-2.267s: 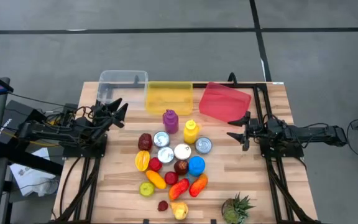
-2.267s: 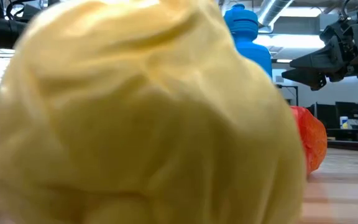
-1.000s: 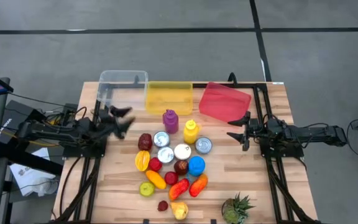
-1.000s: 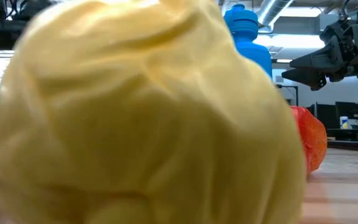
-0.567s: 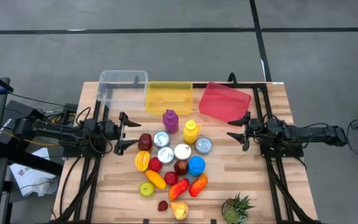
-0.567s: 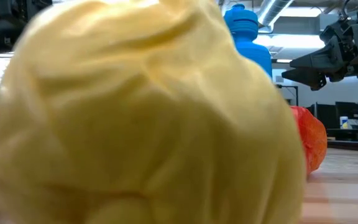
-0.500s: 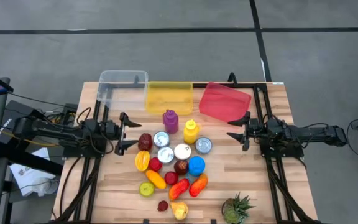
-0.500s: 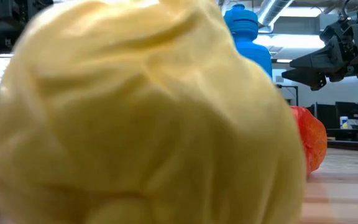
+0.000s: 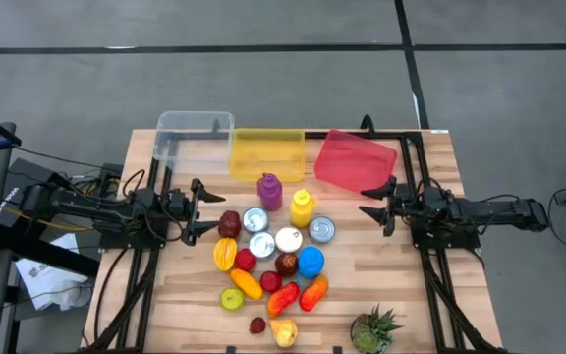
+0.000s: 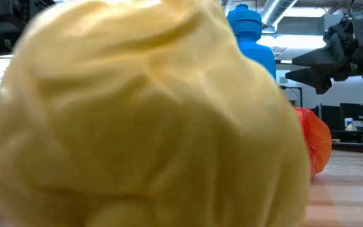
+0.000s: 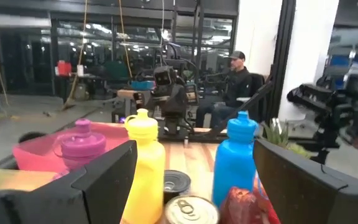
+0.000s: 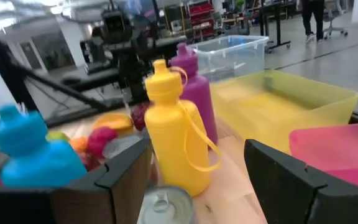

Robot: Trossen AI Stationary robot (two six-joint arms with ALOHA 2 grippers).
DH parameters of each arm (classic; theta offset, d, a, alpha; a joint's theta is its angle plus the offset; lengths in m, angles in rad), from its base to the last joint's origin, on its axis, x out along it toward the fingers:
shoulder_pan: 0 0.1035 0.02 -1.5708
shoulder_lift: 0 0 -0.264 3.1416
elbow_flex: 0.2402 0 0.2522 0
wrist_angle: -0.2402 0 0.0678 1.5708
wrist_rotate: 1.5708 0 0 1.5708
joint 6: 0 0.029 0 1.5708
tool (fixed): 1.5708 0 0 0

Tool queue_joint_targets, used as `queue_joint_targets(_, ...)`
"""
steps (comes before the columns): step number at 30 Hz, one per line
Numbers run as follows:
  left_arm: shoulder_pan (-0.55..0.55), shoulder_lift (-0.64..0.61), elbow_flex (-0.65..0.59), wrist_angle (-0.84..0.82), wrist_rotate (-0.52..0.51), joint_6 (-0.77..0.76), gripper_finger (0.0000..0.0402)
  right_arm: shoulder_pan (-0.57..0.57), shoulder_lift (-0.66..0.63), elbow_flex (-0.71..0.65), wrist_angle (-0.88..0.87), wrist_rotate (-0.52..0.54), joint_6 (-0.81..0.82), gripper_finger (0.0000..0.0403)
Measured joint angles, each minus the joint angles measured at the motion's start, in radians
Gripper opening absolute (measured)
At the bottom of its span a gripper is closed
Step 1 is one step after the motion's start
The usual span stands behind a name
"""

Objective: Pick & Place Food Item
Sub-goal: Put the yellow water bottle into the pink bin

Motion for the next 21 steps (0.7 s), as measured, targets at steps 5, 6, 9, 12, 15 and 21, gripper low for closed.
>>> queue_joint_targets(5, 0.000, 0.000, 0.000, 0.000, 0.037, 0.009, 0.0315, -0.008, 0.000, 0.000, 0.043, 0.000, 0.040, 0.0249)
queue_joint_targets(6, 0.000, 0.000, 0.000, 0.001, 0.037, 0.009, 0.0315, -0.008, 0.000, 0.000, 0.036, 0.000, 0.041, 0.0249)
queue_joint_targets(9, 0.000, 0.000, 0.000, 0.000, 0.037, 0.000, 0.0315, -0.007, 0.000, 0.000, 0.018, 0.000, 0.040, 0.0249)
queue_joint_targets(12, 0.000, 0.000, 0.000, 0.000, 0.037, -0.006, 0.0315, -0.015, 0.000, 0.000, 0.022, 0.001, 0.040, 0.0249)
queue_joint_targets(15, 0.000, 0.000, 0.000, 0.002, 0.037, 0.013, 0.0315, -0.029, 0.000, 0.000, 0.046, 0.000, 0.041, 0.0249)
queue_joint_targets(21, 0.000, 0.010, 0.000, -0.018, 0.025, 0.027, 0.0315, -0.034, 0.020, 0.006, 0.109, -0.002, 0.003, 0.0249)
